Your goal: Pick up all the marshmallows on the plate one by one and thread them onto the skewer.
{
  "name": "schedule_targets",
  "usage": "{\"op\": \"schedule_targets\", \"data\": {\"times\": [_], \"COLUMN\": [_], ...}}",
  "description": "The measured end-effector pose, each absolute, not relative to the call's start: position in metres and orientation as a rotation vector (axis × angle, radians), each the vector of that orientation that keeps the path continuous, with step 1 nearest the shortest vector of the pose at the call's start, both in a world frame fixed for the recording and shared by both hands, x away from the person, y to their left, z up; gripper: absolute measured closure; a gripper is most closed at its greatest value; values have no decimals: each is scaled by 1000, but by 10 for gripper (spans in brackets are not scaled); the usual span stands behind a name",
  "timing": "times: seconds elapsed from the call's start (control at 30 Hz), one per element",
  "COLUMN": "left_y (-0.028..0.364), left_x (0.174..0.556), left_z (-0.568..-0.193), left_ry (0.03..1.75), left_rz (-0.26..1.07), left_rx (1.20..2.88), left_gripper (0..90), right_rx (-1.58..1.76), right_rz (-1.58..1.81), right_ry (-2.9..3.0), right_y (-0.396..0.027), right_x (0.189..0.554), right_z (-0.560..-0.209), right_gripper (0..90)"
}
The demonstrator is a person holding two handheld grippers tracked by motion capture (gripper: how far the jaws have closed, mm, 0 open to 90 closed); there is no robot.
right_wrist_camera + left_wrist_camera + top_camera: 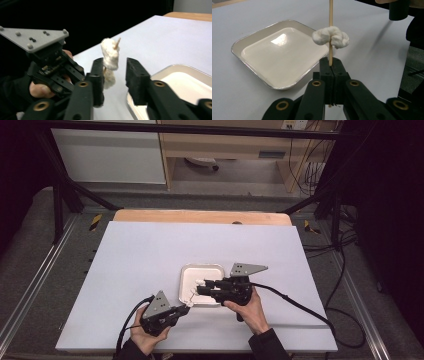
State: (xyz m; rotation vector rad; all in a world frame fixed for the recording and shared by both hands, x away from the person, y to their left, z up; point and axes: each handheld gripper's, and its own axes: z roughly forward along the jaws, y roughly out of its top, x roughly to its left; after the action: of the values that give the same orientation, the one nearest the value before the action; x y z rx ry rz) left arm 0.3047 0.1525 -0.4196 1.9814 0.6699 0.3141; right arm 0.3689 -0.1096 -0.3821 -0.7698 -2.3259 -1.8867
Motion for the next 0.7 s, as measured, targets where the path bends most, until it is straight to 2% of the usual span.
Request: {"op": "schedule_targets", "data": {"times": [0.13,0.23,0.37,0.53,0.7], "left_y": [153,155,158,161,164], "left_x": [306,307,310,312,314], "left_z": [-421,-421,-421,-420,-419], "left_ry": [687,698,724,746,765], "left_rz": [315,319,313,313,309], "left_rx": [1984,1983,1981,1983,1981], "left_gripper": [888,888,888,887,887], "right_rx": [-799,-846,-922,-997,-1068], "right_rz": [-1899,-1902,-1889,-1802,-1698], "right_ry": [-2331,-2360,-2413,-2524,-2605], "right_y": [-113,-119,-131,-146,-162], "right_x": [369,370,371,372,376], "right_z": [-382,-383,-385,-394,-405], "right_gripper": [515,371,229,93,35]}}
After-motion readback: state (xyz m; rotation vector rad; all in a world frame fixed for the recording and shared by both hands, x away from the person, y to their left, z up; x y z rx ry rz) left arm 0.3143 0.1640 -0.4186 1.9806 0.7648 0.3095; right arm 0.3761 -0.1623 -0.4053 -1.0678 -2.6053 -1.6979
